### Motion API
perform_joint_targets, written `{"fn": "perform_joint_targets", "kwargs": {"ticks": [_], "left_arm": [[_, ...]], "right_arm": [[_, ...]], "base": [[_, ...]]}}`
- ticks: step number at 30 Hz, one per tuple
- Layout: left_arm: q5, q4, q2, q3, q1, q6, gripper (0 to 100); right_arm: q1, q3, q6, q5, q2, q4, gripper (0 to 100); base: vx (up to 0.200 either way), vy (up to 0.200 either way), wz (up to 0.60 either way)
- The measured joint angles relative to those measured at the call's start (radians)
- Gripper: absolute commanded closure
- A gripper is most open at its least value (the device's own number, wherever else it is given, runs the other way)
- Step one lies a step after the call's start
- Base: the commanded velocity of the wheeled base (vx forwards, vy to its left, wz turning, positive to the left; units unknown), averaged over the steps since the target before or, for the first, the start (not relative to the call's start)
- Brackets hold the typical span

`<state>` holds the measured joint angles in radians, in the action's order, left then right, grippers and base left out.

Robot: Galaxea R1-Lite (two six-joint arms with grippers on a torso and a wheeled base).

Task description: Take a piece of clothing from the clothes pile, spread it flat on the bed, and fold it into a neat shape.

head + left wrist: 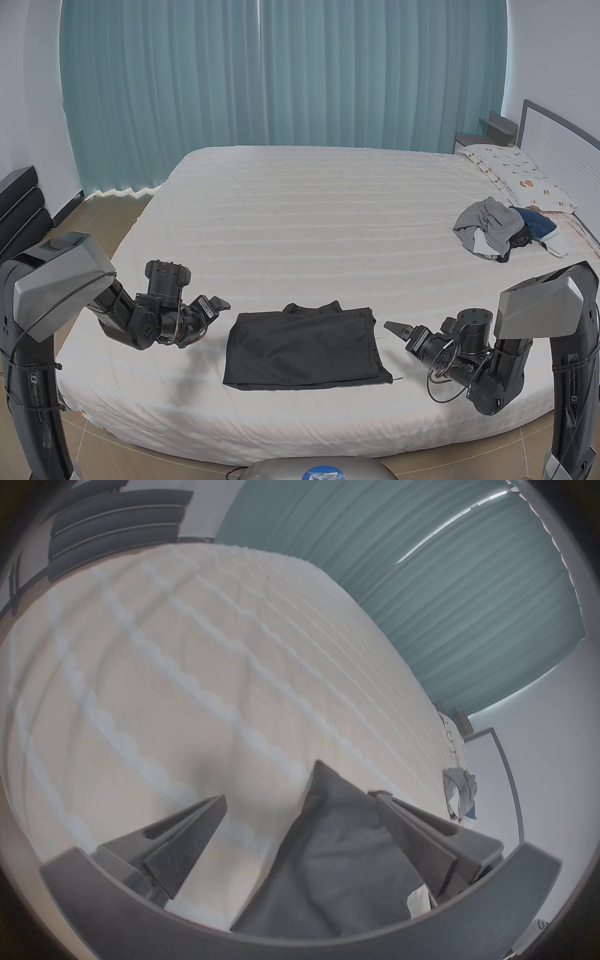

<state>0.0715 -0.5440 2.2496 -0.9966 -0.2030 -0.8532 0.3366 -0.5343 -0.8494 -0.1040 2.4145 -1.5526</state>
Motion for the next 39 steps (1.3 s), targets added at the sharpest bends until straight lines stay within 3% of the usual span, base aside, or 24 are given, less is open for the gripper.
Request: {"fn": "perform_joint_targets", "kwargs": {"ticks": [6,12,23,29,39], "left_arm": [[-0.015,0.000,-0.107,0.064,0.002,0.010,0],[-0.021,-0.003,-0.253,0.141,0.022,0.058,0],[-0.058,0.000,-0.620,0.301,0.076,0.194,0],[-0.081,0.002,-0.859,0.410,0.094,0.330,0],[-0.161,0.010,-1.204,0.557,0.107,0.534,0]], "right_arm": [[0.003,0.004,0.049,0.014,-0.031,0.000,0],[0.000,0.050,0.155,0.064,-0.118,-0.001,0],[-0.017,0.237,0.383,0.116,-0.478,0.034,0],[-0.026,0.319,0.488,0.142,-0.761,0.190,0],[-0.046,0.346,0.613,0.210,-1.259,0.690,0]], "base": [[0.000,0.000,0.00],[0.000,0.000,0.00],[0.000,0.000,0.00],[0.000,0.000,0.00],[0.000,0.000,0.00]]}}
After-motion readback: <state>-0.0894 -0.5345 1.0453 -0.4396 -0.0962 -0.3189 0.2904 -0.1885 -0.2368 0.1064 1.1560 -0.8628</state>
